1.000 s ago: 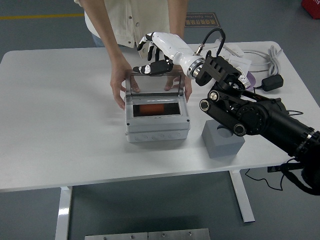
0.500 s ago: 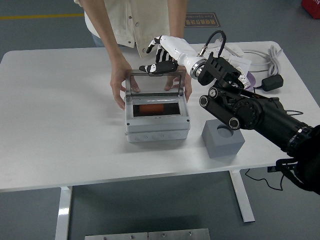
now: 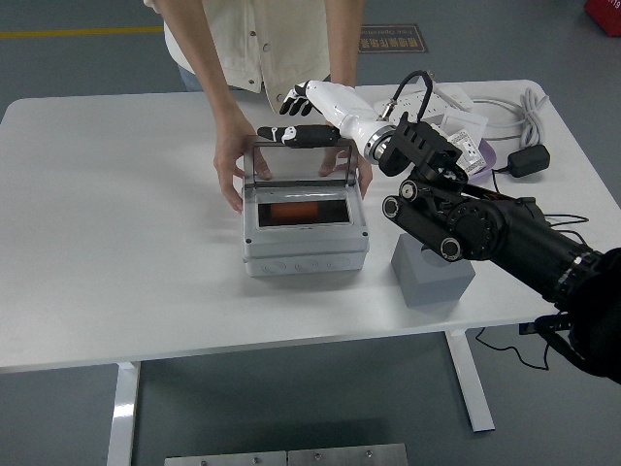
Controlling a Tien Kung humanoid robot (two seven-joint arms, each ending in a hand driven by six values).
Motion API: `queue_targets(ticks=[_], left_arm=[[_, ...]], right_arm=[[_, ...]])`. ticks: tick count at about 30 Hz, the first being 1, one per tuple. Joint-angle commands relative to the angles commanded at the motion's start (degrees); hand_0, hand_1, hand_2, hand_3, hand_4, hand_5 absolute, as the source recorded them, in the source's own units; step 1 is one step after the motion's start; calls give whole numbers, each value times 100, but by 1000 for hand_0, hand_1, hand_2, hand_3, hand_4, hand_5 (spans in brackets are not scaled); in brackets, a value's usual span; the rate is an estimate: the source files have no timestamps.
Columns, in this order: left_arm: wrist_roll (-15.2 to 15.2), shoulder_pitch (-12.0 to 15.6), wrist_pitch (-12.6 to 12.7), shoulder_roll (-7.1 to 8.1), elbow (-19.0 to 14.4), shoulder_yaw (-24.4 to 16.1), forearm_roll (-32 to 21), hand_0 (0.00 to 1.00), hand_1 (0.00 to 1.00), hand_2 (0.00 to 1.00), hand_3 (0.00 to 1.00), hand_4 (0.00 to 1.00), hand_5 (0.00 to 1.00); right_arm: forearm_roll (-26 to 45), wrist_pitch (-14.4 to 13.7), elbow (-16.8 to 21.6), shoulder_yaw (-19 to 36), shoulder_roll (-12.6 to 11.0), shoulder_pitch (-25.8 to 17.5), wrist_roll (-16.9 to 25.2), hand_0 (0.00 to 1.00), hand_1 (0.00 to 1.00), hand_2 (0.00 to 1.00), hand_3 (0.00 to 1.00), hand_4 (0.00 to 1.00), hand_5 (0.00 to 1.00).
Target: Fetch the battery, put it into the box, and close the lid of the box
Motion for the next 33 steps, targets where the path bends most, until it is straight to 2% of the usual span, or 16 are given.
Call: queue_targets(ticks=[7,9,10,15,16,21,22,27,28,33], left_arm=[[-4,-6,4,-17,0,9,-21,643,747,617,554,704,238],[-6,-3,6,-19,0,11,-33,643,747,617,554,704,238],[-6,-1,7,-21,0,8,-36,643,747,617,554,703,238],[-16,7,15,-31,0,46,-93,643,747,617,554,703,238],[-20,7,17,-33,0,64,-114,643,747,617,554,704,238],[-28,11,23,-39,0,89,-158,643,747,617,554,704,238],[-28,13,23,-39,0,86,-160,643,747,617,554,704,238],[-32,28,28,-41,0,67,-164,643,747,617,554,704,238],[-34,30,29,-42,0,71,-172,643,747,617,554,703,238],[-47,39,37,-48,0,106,-226,643,747,617,554,703,238]], right_arm=[[-35,35,84,-203,-26,-111,-85,756,615,621,625,998,937],[-78,50,163,-229,-57,-142,-127,756,615,621,625,998,937],[-108,62,215,-236,-77,-159,-153,755,616,626,626,998,969],[-296,138,514,-219,-207,-240,-315,755,616,626,626,998,969],[-341,156,577,-207,-237,-257,-354,659,571,624,632,998,970],[-501,244,947,-172,-431,-357,-548,659,571,624,632,998,970],[-544,262,1024,-169,-471,-381,-592,476,536,621,639,998,968],[-748,359,1430,-128,-661,-529,-801,476,536,621,639,998,968],[-782,377,1497,-119,-693,-556,-831,282,479,617,633,998,964],[-961,452,1862,-69,-870,-697,-977,282,479,617,633,998,964]])
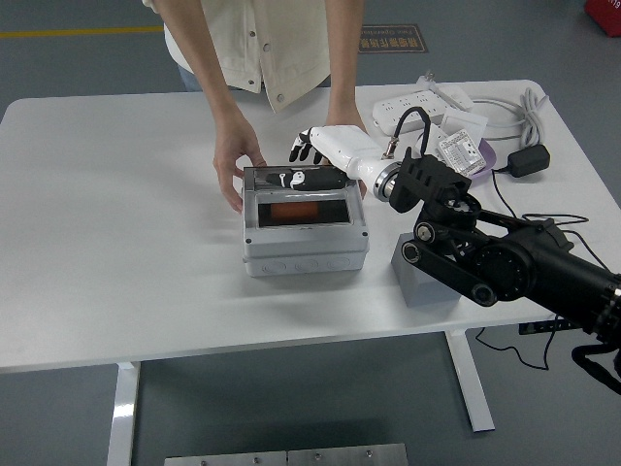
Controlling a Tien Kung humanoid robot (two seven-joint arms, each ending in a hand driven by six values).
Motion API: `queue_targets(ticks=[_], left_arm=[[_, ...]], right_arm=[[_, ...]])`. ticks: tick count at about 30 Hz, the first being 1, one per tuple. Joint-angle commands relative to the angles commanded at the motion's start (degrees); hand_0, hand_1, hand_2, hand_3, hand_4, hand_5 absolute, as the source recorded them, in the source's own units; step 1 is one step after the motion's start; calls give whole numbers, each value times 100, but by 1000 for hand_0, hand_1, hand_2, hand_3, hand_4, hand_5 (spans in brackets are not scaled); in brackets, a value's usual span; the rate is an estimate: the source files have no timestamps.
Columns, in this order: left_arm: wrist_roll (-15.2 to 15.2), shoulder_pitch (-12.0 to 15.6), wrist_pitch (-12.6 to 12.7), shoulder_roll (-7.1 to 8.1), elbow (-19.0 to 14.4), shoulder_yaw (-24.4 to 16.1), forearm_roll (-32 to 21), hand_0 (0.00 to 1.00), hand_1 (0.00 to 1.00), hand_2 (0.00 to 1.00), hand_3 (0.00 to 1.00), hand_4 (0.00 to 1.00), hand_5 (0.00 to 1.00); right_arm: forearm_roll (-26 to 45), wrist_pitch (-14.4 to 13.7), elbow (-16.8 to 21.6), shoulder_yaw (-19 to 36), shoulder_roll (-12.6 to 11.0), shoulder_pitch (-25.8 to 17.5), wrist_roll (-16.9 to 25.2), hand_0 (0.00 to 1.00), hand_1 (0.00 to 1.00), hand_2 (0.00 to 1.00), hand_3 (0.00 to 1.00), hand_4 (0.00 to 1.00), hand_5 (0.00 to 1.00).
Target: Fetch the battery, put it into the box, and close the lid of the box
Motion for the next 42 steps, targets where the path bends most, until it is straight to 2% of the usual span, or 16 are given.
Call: queue_targets(ticks=[1,6,7,19,27,30,34,36,37,42], left_arm=[[-3,5,2,-1,0,4,-8,643,747,617,554,704,238],[-9,13,7,-3,0,7,-32,643,747,617,554,704,238],[-11,13,8,-3,0,14,-42,643,747,617,554,704,238],[-60,22,32,-16,0,185,-248,643,747,617,554,703,238],[-36,55,22,-37,0,84,-140,643,747,617,554,703,238],[-28,72,18,-49,0,46,-107,643,747,617,554,703,238],[-7,103,12,-69,0,-67,-3,643,747,617,554,704,238],[4,126,7,-82,0,-136,62,643,747,617,554,704,238],[7,137,5,-86,0,-166,91,643,747,617,554,703,238],[16,177,1,-94,0,-281,202,643,747,617,554,703,238]], right_arm=[[-52,27,116,14,-53,-43,-40,333,467,555,594,998,977],[-161,130,451,35,-199,-172,-154,333,467,555,594,998,977],[-176,158,522,36,-227,-201,-179,395,454,534,567,998,979],[-323,335,1056,83,-412,-459,-312,423,461,538,570,998,985],[-588,487,1492,937,-726,-784,-203,424,457,537,570,990,977],[-597,358,1726,1378,-925,-1099,39,424,457,537,570,990,977],[-339,-125,1977,2023,-1113,-1598,536,418,453,525,565,988,977],[-112,-400,2054,2373,-1155,-1881,829,418,453,525,565,988,977],[5,-539,2079,2558,-1163,-2027,984,377,438,508,518,988,975],[728,-1151,2086,3337,-1132,-2706,1720,377,438,508,518,988,975]])
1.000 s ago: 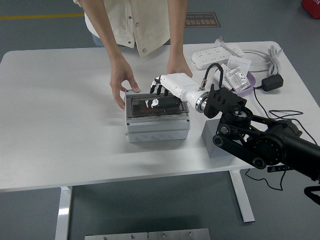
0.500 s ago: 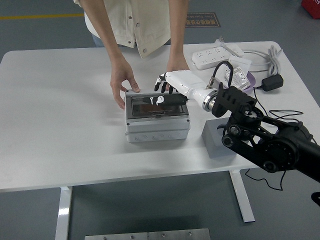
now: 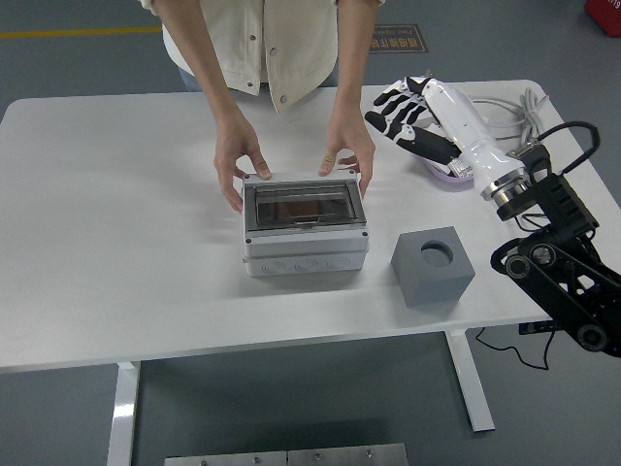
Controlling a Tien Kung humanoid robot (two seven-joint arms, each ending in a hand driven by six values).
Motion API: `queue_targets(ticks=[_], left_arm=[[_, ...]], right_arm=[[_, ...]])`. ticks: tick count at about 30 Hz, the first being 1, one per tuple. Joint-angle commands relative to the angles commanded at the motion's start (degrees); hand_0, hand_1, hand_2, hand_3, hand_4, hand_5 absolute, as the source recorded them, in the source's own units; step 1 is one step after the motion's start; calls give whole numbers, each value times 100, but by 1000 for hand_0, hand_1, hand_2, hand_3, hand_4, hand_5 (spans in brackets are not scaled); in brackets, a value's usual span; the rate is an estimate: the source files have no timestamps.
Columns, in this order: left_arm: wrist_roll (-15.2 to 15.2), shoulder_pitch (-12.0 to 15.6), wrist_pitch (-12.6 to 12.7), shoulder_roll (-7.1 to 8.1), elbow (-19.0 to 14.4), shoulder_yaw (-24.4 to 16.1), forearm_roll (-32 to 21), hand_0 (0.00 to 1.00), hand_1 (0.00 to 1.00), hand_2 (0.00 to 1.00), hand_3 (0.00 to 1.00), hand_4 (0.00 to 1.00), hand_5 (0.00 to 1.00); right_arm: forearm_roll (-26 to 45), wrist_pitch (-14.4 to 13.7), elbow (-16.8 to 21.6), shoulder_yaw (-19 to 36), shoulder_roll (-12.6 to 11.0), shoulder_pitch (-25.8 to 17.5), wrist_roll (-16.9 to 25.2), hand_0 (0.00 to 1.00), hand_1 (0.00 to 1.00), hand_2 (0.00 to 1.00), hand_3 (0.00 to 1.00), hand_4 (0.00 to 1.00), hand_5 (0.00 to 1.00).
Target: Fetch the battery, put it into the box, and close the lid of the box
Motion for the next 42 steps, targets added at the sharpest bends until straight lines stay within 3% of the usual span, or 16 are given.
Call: queue_targets(ticks=[3,5,7,12,13,14,18,19,21,24,25,42], left_arm=[[-5,8,0,-2,0,-5,5,643,747,617,554,703,238],[-13,9,2,-5,0,8,-13,643,747,617,554,703,238],[-11,9,1,-10,0,-9,5,643,747,617,554,704,238],[-5,11,-2,-16,0,-68,63,643,747,617,554,704,238],[-2,12,-3,-16,0,-89,83,643,747,617,554,704,238],[-1,13,-3,-14,0,-94,88,643,747,617,554,704,238],[-2,10,-2,-9,0,-82,74,643,747,617,554,704,238],[-5,8,-2,-8,0,-69,60,643,747,617,554,704,238],[-10,5,1,-6,0,-41,30,643,747,617,554,704,238],[-14,1,4,-4,0,-19,5,643,747,617,554,704,238],[-17,0,5,-3,0,-12,-3,643,747,617,554,703,238],[-9,-5,7,6,0,-19,-14,643,747,617,554,703,238]], right_arm=[[612,-305,-108,373,71,-392,434,415,447,513,524,993,970],[1024,-345,-247,557,159,-631,702,415,447,513,524,993,970],[1437,-246,-372,686,249,-838,928,461,465,529,532,993,970],[2532,144,-664,954,450,-1185,1288,461,465,529,532,993,970],[2757,206,-715,991,473,-1219,1314,475,496,550,625,989,922],[2971,248,-768,1015,486,-1245,1353,475,496,550,625,989,922],[3604,279,-876,1073,501,-1303,1469,475,496,550,625,989,922],[3725,275,-887,1088,504,-1312,1480,587,541,601,628,960,829],[3963,264,-899,1128,513,-1333,1492,587,541,601,628,960,829],[4102,266,-906,1177,522,-1360,1481,587,541,601,628,960,829],[4113,268,-909,1186,522,-1366,1475,663,566,627,626,964,826],[4022,344,-937,1246,512,-1399,1357,690,597,643,628,971,816]])
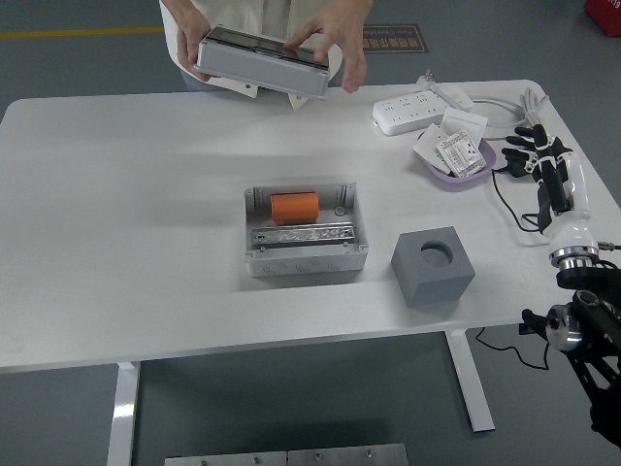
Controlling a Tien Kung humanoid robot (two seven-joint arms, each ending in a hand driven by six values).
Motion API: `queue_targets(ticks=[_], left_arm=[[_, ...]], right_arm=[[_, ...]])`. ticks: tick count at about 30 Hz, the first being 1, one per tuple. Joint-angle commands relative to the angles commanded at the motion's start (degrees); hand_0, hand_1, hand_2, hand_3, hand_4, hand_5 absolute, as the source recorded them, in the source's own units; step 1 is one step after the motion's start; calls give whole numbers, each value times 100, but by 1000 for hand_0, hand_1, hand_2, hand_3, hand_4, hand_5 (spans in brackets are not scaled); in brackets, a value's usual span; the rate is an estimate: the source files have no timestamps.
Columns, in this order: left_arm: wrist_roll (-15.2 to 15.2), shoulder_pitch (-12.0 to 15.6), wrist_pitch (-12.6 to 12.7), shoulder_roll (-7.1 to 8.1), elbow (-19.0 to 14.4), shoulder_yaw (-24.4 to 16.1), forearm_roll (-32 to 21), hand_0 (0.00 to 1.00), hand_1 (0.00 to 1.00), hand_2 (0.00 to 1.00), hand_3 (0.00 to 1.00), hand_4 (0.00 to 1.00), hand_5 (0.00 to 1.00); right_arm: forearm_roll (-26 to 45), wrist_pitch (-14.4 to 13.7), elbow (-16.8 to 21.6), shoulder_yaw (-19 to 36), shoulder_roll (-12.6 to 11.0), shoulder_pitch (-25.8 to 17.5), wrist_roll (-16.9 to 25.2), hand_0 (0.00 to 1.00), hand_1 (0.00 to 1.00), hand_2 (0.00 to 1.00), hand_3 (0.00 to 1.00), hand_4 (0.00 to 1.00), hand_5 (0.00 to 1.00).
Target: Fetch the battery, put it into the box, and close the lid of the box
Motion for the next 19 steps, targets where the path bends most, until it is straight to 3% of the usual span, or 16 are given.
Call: queue_targets(ticks=[19], left_arm=[[33,18,-7,13,0,-107,112,643,747,617,554,703,238]], right_arm=[[-84,-21,40,42,-50,-6,2,675,601,633,621,956,792]])
